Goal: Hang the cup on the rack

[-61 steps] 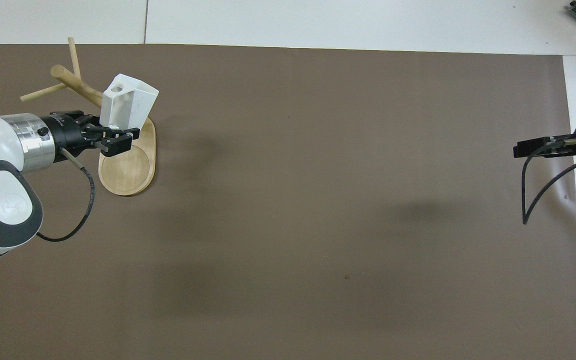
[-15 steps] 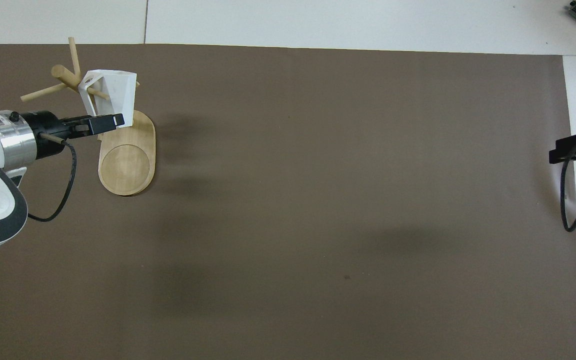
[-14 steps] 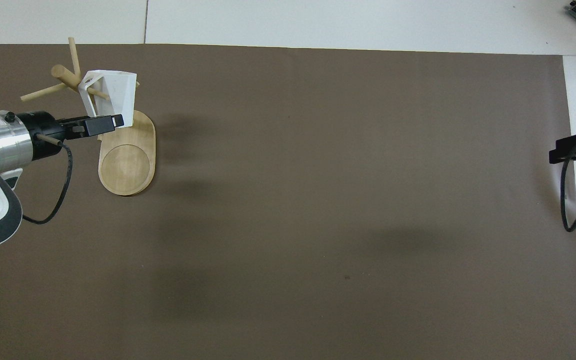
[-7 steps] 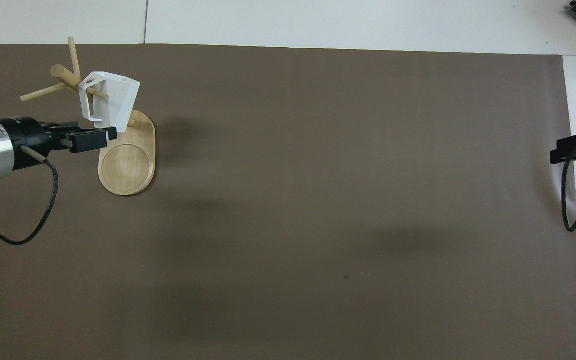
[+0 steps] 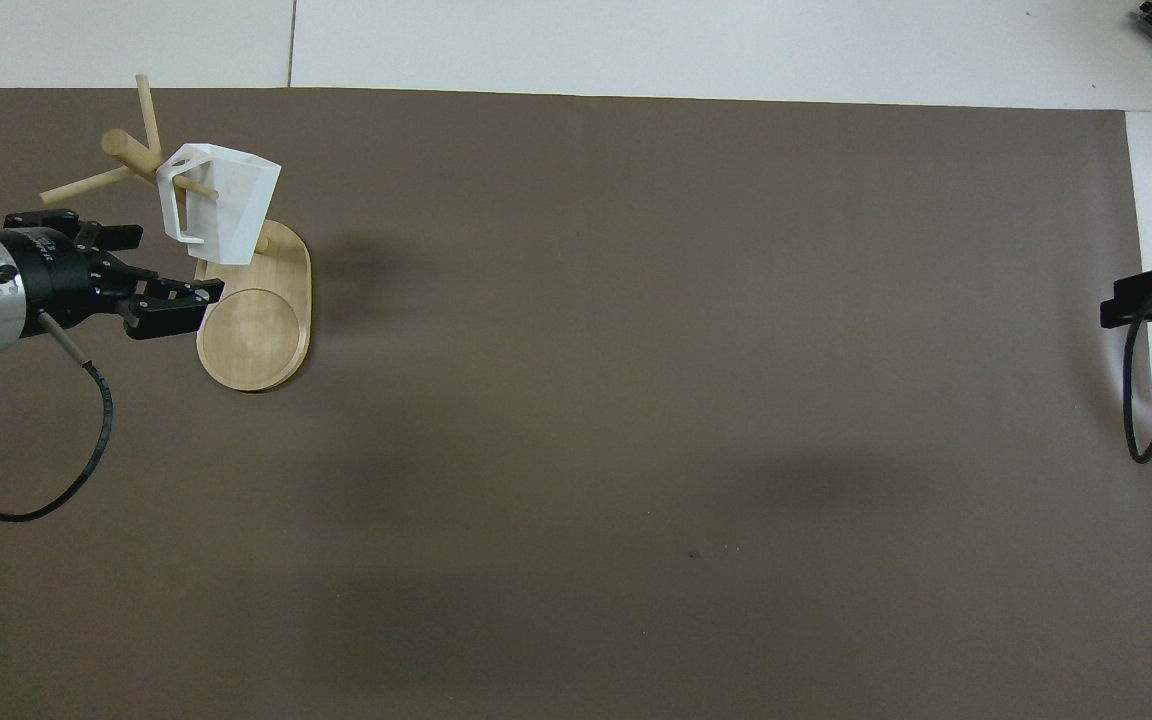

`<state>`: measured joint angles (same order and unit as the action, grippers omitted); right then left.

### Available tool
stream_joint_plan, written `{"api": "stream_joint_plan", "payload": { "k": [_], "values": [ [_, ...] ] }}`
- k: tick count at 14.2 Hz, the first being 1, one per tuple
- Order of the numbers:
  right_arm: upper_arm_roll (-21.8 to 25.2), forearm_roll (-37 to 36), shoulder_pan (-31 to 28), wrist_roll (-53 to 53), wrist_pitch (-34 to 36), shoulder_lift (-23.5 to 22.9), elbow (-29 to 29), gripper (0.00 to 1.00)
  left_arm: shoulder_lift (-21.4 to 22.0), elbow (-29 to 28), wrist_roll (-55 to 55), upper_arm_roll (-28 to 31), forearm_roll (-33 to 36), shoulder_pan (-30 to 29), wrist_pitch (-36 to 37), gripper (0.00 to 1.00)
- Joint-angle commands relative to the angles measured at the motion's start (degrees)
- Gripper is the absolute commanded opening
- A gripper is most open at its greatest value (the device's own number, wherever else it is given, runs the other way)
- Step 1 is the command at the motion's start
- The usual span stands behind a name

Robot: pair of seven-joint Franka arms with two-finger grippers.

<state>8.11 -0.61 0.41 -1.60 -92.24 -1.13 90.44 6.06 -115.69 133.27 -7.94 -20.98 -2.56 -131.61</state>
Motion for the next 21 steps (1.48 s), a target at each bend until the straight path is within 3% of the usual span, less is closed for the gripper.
{"api": "stream_joint_plan", "payload": {
  "k": [1,9,12,17,21],
  "values": [
    [-0.1,1.0,-0.3,0.7,0.1,1.7,1.7,1.00,0.4,0.9,-12.2,0.1,2.3,-0.1,2.4,1.00],
    [-0.1,1.0,-0.3,0.5,0.3,1.7,1.7,1.00,0.3,4.3,-57.1,0.8,3.0,-2.4,12.0,1.00],
    [-0.1,1.0,0.0,0.6,0.3,1.6,1.7,1.00,-0.3,7.5,-70.9,0.7,7.9,-2.9,15.8,1.00],
    [0.0,1.0,0.4,0.6,0.4,1.6,1.7,1.00,-1.0,12.2,-91.7,0.9,10.0,-3.0,22.8,1.00],
    [0.4,1.0,1.1,0.5,0.4,1.6,1.7,1.00,-1.8,16.8,-105.0,0.9,17.8,-0.3,27.0,1.00]
  ]
}}
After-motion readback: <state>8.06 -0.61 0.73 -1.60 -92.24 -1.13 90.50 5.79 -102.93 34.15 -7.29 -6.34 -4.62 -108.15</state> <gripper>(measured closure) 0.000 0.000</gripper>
